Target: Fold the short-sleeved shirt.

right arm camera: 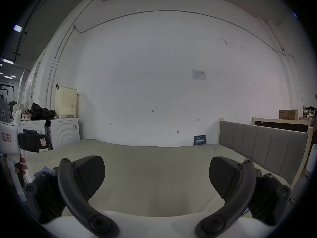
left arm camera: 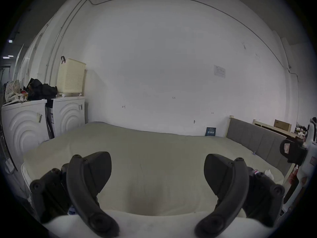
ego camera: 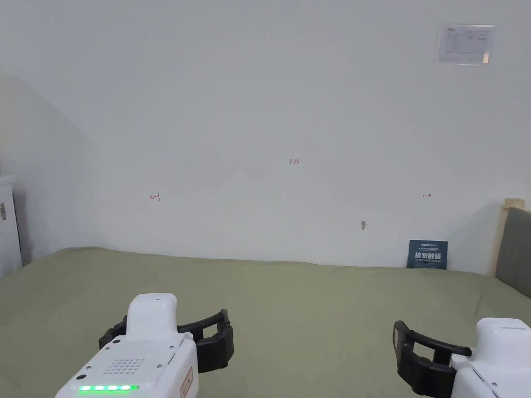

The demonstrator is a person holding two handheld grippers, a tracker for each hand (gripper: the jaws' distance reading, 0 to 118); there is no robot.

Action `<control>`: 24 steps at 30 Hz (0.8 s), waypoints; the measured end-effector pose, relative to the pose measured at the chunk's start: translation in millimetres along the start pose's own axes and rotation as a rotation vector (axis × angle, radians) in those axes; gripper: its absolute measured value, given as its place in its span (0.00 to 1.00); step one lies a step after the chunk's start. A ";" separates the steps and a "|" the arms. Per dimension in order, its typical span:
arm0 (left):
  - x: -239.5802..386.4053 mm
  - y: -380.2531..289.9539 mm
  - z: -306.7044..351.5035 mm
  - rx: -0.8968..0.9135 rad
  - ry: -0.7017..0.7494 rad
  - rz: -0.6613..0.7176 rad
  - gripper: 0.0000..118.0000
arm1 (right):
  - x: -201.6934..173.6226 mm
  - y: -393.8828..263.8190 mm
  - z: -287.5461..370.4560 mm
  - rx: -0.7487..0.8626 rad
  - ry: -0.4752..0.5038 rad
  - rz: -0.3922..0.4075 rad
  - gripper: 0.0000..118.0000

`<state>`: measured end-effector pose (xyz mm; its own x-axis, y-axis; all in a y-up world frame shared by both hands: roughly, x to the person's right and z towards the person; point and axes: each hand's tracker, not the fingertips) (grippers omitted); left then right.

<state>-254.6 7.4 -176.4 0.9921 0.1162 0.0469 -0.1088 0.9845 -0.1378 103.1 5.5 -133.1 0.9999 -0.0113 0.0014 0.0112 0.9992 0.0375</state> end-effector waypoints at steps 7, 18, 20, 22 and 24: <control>4.3 -0.9 1.3 -0.002 0.005 -0.057 0.96 | 1.8 0.4 -5.3 -0.015 -0.007 0.006 1.00; -0.8 -5.3 -0.4 -0.023 0.007 -0.002 0.96 | 1.4 6.1 -1.4 -0.030 -0.010 -0.010 1.00; -0.9 -4.4 -0.7 -0.024 0.009 0.001 0.96 | -1.5 9.6 2.8 -0.043 -0.018 0.019 1.00; -1.0 -4.4 -1.2 -0.026 0.007 -0.004 0.96 | -3.1 10.7 9.4 -0.012 -0.002 0.010 1.00; 0.1 -5.6 -1.8 -0.028 0.011 -0.010 0.96 | -4.4 13.6 12.0 -0.013 0.007 -0.016 1.00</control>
<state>-253.9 1.7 -177.4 0.9938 0.1045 0.0380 -0.0969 0.9815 -0.1651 98.8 18.6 -120.5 0.9996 -0.0275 -0.0063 0.0276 0.9993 0.0239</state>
